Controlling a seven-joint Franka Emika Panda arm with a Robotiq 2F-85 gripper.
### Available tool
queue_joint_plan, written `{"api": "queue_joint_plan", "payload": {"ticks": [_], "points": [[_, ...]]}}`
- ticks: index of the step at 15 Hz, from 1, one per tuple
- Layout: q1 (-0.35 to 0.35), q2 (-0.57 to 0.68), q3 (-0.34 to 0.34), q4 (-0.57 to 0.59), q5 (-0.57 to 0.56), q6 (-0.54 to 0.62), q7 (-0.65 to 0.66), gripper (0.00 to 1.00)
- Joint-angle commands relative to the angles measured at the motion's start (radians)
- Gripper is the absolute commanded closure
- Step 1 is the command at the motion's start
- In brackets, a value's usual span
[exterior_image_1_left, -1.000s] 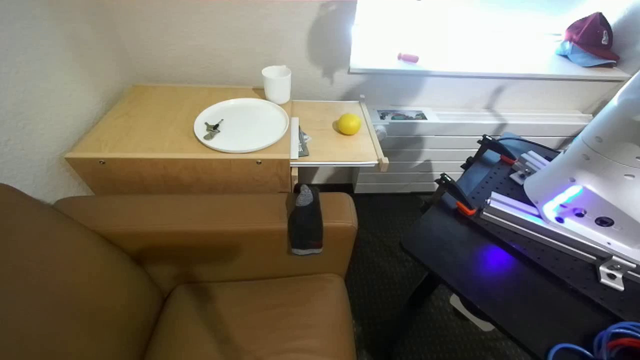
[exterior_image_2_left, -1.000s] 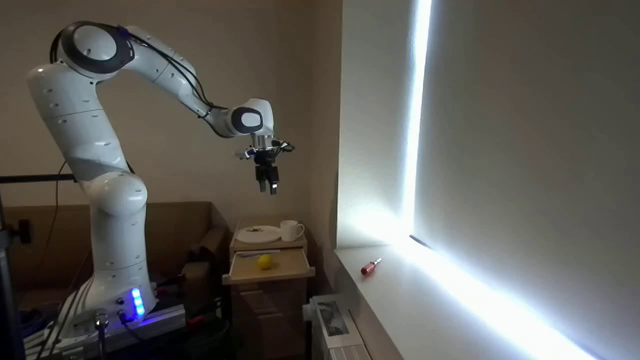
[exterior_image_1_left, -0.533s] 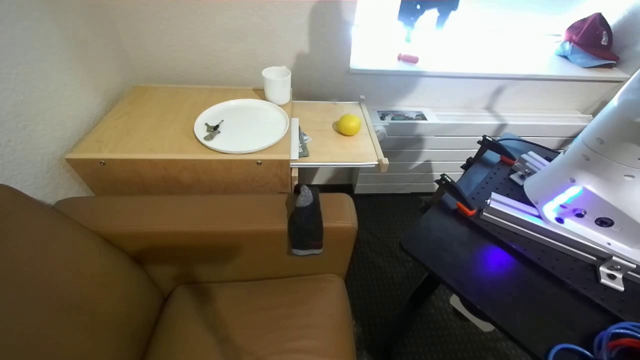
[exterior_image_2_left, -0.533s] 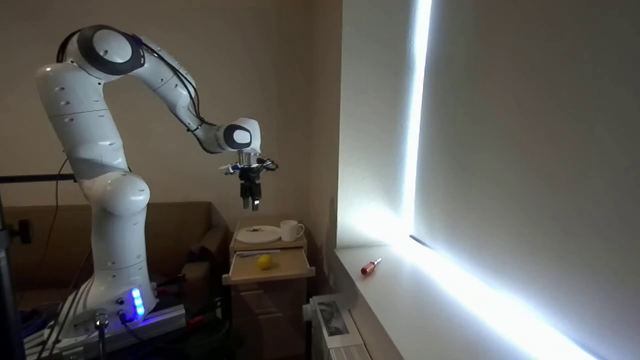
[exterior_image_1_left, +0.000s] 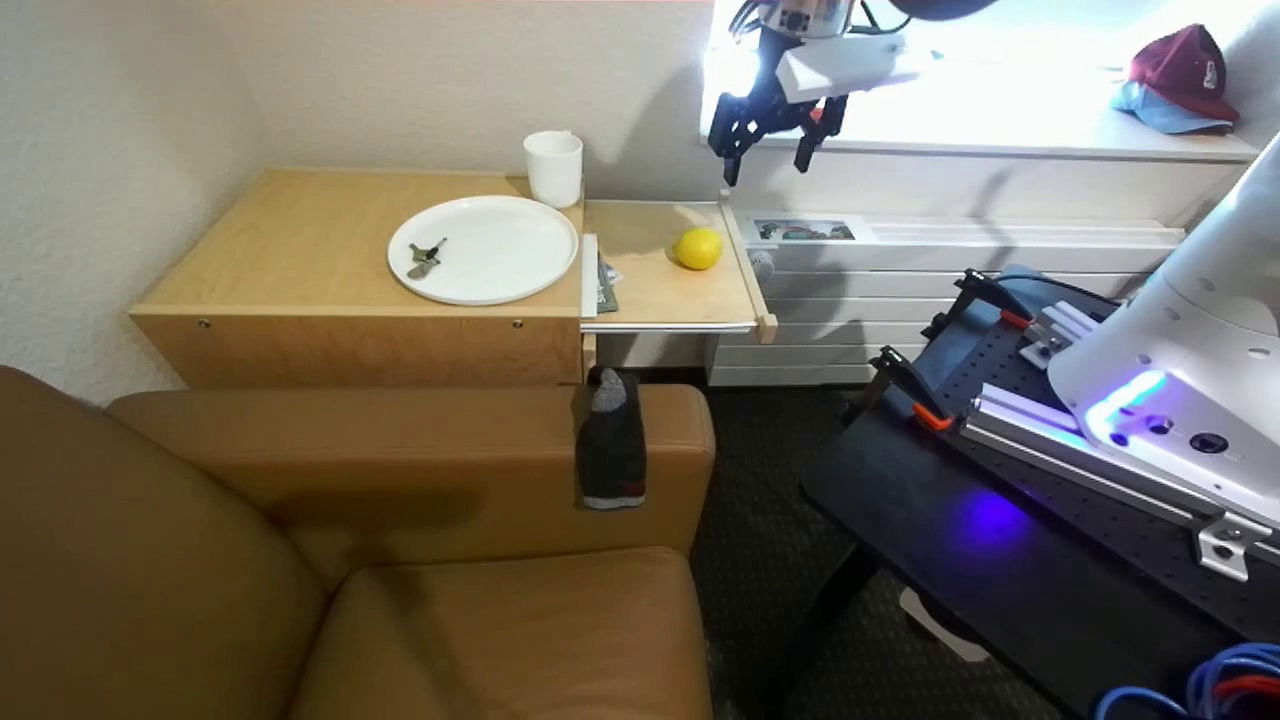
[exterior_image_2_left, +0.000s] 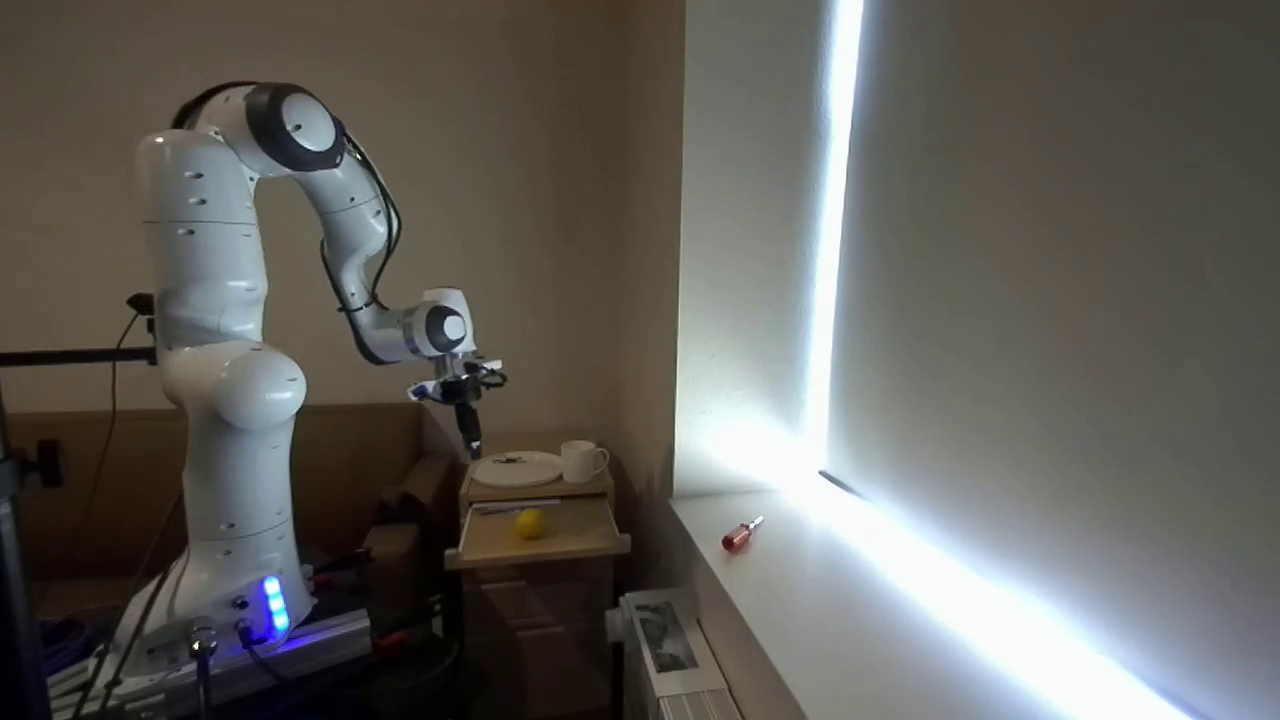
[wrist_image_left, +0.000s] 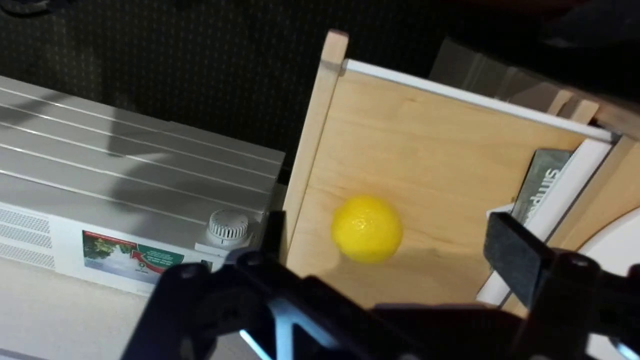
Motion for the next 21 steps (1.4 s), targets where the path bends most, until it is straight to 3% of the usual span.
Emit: {"api": "queue_joint_plan", "payload": {"ticks": [1,2,3,4,5,7,9,10,14,21], "points": [[-0.054,0.138,-0.025,0.068,-0.211,0.045,0.289,0.0],[-0.046,0.17,-0.047,0.089,-0.265,0.041,0.378,0.0],[-0.044,0.204,-0.051,0.113,-0.201,0.03,0.359,0.0],[-0.048,0.219,-0.035,0.114,-0.055,0.057,0.239,0.0],[0.027,0.148,-0.108,0.07,-0.148,0.031,0.304,0.0],[0.036,0.193,-0.114,0.098,-0.059,0.039,0.25,0.0],[0.054,0.213,-0.138,0.111,-0.095,0.054,0.289,0.0],[0.054,0.28,-0.137,0.155,0.011,0.048,0.275,0.0],[0.072,0.409,-0.176,0.253,0.234,0.059,0.294,0.0],[0.129,0.606,-0.283,0.422,0.418,0.126,0.452,0.0]]}}
